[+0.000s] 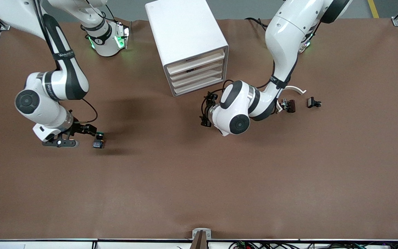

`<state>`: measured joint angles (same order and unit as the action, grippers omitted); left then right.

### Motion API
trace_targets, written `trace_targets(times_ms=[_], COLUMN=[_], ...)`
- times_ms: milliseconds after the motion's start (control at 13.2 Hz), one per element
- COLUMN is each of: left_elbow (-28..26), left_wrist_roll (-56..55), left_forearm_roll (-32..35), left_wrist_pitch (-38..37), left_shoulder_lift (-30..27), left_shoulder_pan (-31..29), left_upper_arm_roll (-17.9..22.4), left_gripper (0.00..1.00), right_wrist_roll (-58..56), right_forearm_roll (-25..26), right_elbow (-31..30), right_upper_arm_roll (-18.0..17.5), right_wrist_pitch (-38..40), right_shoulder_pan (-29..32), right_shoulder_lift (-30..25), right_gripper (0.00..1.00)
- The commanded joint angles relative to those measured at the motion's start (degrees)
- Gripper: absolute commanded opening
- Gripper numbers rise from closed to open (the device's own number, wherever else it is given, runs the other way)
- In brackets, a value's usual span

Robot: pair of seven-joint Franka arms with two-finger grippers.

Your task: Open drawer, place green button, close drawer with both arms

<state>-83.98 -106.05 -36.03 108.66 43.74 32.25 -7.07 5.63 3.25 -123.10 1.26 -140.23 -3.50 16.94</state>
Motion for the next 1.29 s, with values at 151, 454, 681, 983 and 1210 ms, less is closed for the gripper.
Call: trace_targets(times_ms=[151,454,681,983,1210], left_elbow=[1.0,1.0,1.0,1.0,1.0], left_wrist_roll=[-1.4,-0.3,-1.2,-2.8,-7.2], left_forearm_roll=[-4.7,-9.0,-9.7,-16.0,-16.1], left_wrist_pitch=[-6.3,-12.2,-12.2,-12.5,-14.6], left_shoulder_lift=[2.6,3.0,5.6,8.2,9.0], left_shoulder_pan=[1.0,0.7,0.8,0.0,-0.4], left_upper_arm_roll=[0.2,0.1,0.1,0.2,0.2], left_gripper=[1.0,1.0,0.95,0.82,0.73], right_wrist_roll=[0.7,0.5,-0.4,-0.3,-0.3], right_forearm_roll=[-3.3,-3.4,-3.4,-3.4,-3.4], right_elbow=[2.5,5.1,6.2,6.2,6.5], right_upper_arm_roll=[-0.3,-0.3,-0.2,-0.2,-0.2], right_wrist_pitch=[-6.2,-6.0,-5.5,-2.6,-2.5], right_shoulder_pan=[-0.5,-0.6,-0.6,-0.5,-0.5], right_shoulder_lift=[7.8,12.1,13.3,13.8,14.3], right_gripper=[1.0,1.0,1.0,0.46,0.19])
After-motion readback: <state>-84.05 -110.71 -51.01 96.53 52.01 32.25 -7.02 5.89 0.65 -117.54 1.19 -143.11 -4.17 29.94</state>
